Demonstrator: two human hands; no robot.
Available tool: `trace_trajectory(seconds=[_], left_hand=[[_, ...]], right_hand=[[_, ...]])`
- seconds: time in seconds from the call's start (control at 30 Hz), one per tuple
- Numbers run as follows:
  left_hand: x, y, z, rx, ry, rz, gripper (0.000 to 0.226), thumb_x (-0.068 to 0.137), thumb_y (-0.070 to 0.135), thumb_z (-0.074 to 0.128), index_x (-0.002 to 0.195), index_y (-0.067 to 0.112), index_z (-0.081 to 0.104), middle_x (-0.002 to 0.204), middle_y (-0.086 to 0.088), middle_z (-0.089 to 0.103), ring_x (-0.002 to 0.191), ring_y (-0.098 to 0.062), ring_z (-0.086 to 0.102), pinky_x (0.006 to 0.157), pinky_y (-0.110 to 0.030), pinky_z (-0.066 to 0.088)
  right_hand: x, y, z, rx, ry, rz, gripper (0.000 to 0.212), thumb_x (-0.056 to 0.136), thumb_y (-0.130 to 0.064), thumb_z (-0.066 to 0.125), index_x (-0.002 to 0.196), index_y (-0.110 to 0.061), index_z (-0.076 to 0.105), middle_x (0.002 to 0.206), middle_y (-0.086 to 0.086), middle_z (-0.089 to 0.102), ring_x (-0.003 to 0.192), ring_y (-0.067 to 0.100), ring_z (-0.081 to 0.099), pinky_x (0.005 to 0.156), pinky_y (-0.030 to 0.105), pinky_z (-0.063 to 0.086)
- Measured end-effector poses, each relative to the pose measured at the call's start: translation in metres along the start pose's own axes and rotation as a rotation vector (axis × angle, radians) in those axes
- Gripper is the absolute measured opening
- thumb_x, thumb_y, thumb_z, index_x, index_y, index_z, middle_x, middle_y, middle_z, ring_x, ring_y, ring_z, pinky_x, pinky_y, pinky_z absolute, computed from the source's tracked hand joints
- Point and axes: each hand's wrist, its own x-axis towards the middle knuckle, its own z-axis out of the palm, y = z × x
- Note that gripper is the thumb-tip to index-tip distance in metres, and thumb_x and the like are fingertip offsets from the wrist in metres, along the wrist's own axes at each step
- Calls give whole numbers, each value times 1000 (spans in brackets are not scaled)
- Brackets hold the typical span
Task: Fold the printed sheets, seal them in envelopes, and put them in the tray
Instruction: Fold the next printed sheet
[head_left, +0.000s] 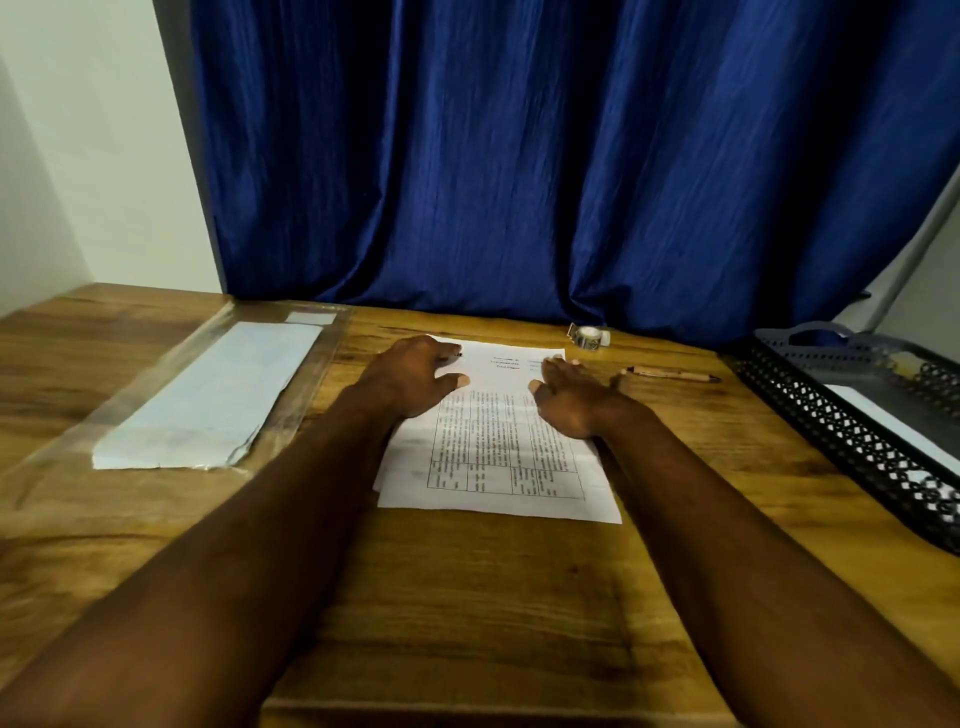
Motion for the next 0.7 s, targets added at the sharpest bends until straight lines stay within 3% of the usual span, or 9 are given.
trace_trajectory(seconds=[0.13,0.33,0.43,0.57,0.7], left_hand=[[2,-2,-3,93,0,2,65,95,64,63,148,27,58,150,0,54,143,-25,41,119,-53,34],[3,-1,-8,72,17,57,51,95,58,67,134,25,68,129,1,62,132,-22,47,98,-34,29],[5,-3,-6,58,3,80,42,93,58,69,122,28,68,116,7,55,125,-22,46,103,-40,38],[5,-1,-7,28,-16,107,36,95,51,70,119,25,65,123,2,58,121,-20,46,101,-38,40],[0,4,-8,-89,16,124,28,91,40,79,109,30,60,116,9,63,114,-18,56,103,-42,46]], right_hand=[[0,-1,1,-19,30,-7,66,113,-55,14,171,-27,4,179,-6,-5,165,20,-5,125,68,-13],[-2,4,4,-71,188,-57,81,102,-79,21,168,-32,25,176,0,23,163,27,16,123,70,-9],[-4,7,1,-52,234,-109,85,97,-84,30,165,-33,32,173,-2,33,160,26,26,124,69,-1],[-3,7,-2,-22,279,-176,80,97,-81,40,162,-34,40,170,-5,39,157,23,31,124,64,4],[-1,7,1,68,325,-256,77,97,-71,55,162,-33,39,169,-5,40,157,24,31,127,64,6]])
